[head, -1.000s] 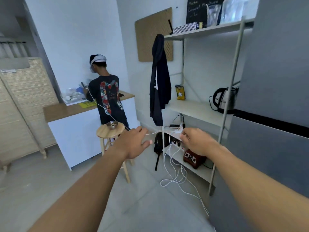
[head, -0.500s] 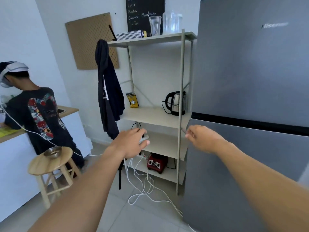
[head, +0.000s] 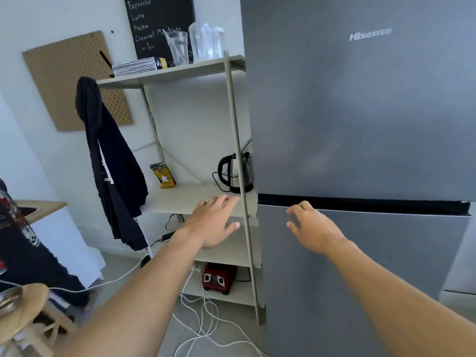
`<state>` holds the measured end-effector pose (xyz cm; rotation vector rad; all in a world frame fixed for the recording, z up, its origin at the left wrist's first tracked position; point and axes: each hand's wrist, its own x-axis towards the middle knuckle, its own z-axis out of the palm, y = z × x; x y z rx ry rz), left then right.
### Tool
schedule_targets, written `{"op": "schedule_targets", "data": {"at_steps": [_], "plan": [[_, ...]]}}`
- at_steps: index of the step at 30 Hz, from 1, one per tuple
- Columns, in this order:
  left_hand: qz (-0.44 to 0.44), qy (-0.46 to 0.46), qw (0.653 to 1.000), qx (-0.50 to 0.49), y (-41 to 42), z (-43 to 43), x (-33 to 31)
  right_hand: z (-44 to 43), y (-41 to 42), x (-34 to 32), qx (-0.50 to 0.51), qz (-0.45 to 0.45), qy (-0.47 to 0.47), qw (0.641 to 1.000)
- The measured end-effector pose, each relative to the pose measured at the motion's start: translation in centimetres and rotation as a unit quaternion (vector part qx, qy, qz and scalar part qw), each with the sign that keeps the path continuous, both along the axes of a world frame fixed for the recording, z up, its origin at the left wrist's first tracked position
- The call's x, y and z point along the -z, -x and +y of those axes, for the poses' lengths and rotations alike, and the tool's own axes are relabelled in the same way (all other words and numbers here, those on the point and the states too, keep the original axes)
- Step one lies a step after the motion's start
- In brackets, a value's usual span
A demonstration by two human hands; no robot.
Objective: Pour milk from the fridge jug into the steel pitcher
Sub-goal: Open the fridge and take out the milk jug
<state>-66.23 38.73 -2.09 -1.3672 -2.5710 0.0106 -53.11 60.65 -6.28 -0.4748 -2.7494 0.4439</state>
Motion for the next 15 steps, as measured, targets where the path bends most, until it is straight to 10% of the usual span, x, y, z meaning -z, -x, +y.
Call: {"op": "schedule_targets", "data": {"at_steps": [15], "plan": [[0.221,-0.11,0.965,0.085,6.4,19.7,0.1,10.8,7.6,6.4,0.006,0.012,-0.052,0.999]]}}
